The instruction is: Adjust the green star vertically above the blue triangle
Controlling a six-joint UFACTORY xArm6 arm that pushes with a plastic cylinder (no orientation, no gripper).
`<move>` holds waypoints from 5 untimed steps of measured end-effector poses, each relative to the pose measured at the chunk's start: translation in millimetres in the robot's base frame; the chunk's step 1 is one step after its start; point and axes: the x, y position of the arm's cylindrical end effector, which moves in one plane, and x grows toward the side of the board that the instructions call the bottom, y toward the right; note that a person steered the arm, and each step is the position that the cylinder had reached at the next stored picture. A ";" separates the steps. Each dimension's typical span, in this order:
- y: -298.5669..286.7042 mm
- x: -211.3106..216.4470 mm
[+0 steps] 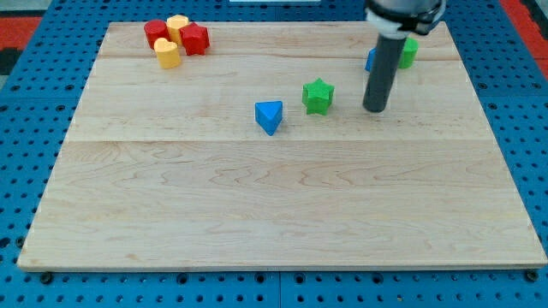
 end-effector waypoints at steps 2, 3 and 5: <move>-137.8 -6.1; -154.6 -0.4; -114.2 32.3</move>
